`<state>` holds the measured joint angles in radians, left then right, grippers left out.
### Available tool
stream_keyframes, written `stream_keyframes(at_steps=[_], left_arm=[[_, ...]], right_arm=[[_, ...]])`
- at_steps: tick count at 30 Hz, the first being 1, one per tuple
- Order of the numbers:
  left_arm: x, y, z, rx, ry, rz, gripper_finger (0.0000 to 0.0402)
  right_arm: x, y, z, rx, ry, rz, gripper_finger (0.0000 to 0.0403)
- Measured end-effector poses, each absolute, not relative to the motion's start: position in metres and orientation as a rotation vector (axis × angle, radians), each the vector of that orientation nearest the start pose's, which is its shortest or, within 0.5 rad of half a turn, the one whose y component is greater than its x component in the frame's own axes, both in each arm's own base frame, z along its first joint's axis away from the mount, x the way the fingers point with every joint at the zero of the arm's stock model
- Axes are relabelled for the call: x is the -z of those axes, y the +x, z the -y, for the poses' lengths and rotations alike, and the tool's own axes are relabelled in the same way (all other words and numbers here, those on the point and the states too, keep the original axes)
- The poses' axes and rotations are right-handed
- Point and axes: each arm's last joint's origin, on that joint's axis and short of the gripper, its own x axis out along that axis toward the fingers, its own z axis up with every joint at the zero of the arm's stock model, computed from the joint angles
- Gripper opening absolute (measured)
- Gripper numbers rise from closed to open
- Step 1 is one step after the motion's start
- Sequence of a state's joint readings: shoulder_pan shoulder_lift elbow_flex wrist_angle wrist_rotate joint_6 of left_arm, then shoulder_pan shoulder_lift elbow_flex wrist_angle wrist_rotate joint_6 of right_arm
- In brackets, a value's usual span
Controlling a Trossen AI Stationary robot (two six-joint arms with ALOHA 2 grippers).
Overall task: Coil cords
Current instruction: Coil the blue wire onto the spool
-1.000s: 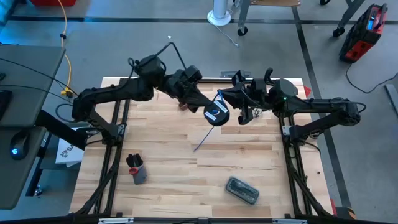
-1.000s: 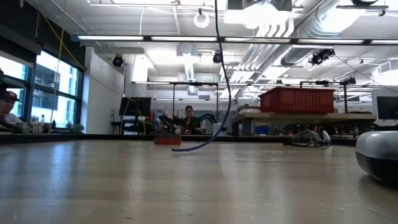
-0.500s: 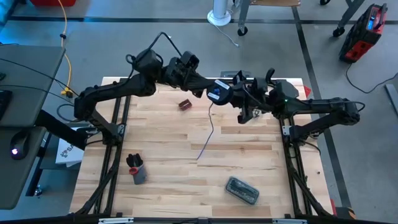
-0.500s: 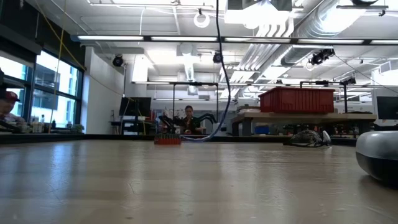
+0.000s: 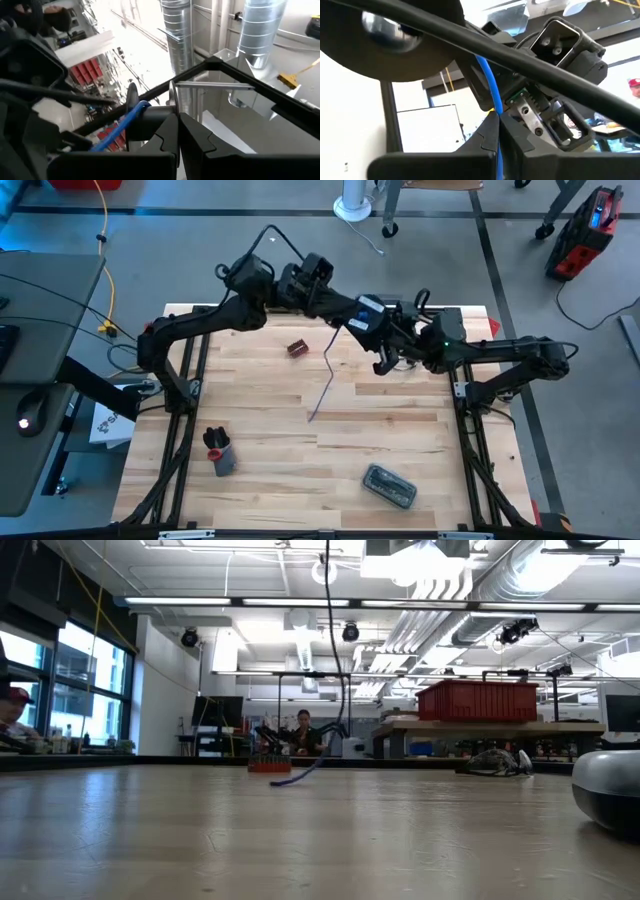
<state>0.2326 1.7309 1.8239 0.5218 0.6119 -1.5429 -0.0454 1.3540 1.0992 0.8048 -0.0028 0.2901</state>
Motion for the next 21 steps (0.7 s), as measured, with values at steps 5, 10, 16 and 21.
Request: stream_keyframes(at_steps=[5, 10, 16, 21], left_arm=[[-0.506, 0.374, -0.072, 0.725, -1.205, 0.168, 0.0000], [-0.510, 0.376, -0.079, 0.708, -1.165, 0.210, 0.0000], [-0.513, 0.373, -0.086, 0.685, -1.163, 0.241, 0.0000], [-0.513, 0.372, -0.089, 0.669, -1.137, 0.258, 0.0000]], right_arm=[[-0.412, 0.295, 0.013, -0.046, 0.268, 0.597, 0.0000], [-0.420, 0.297, 0.009, -0.056, 0.270, 0.574, 0.0000], [-0.434, 0.300, 0.007, -0.082, 0.239, 0.528, 0.0000], [-0.446, 0.301, 0.005, -0.125, 0.210, 0.472, 0.0000]])
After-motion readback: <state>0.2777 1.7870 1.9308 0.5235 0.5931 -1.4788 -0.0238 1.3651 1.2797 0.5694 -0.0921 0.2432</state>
